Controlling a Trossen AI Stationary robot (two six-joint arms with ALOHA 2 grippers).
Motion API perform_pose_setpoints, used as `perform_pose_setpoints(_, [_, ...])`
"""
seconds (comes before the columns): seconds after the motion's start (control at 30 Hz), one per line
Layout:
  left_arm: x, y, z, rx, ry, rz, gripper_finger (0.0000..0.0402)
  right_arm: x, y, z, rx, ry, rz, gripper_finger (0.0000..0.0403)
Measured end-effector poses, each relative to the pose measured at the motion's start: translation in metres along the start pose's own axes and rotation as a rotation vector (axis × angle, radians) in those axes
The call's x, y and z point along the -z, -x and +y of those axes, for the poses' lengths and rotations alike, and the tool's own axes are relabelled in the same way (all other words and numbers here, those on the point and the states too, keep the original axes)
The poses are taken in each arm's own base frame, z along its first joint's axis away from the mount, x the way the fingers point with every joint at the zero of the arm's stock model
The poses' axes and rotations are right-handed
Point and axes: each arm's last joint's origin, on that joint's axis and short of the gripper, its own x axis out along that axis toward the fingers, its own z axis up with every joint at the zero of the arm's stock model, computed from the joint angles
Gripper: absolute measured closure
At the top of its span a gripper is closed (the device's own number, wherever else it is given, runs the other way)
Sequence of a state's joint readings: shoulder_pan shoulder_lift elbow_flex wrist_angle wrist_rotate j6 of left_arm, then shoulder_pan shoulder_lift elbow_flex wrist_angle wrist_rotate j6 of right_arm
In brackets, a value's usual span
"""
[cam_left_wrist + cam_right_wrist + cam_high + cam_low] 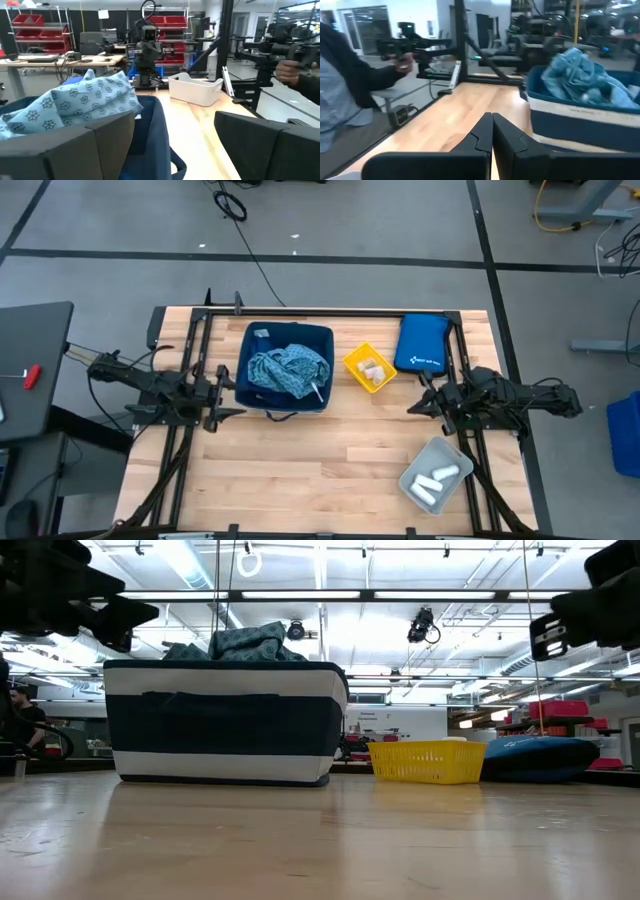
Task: Pick & place medical supplies in basket/bin
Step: Return to Home Position
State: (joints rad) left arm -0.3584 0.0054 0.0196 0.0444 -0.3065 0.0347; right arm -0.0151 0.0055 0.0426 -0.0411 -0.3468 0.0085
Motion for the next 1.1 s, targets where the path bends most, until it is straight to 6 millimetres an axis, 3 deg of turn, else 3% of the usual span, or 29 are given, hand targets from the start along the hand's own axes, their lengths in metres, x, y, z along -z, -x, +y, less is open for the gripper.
perform_pose_setpoints(0.1, [0.0, 0.0, 0.002, -0.059, -0.024, 0.001, 0.013, -0.003, 0.0, -0.001, 0.051, 0.035, -0.033, 0.0394])
perform_pose_setpoints(0.33, [0.001, 0.0, 0.002, -0.089, 0.006, 0.012, 0.0133, 0.003, 0.003, -0.013, 0.467, 0.02, 0.034, 0.0394])
perform_pose_setpoints(0.77, [0.001, 0.0, 0.002, -0.082, -0.01, 0.016, 0.0133, 0.002, 0.002, -0.012, 0.436, -0.089, 0.0, 0.0394])
perform_pose_setpoints(1.1, [0.001, -0.001, 0.002, -0.082, -0.016, 0.013, 0.0133, 0.002, 0.002, -0.012, 0.435, -0.023, 0.016, 0.0394])
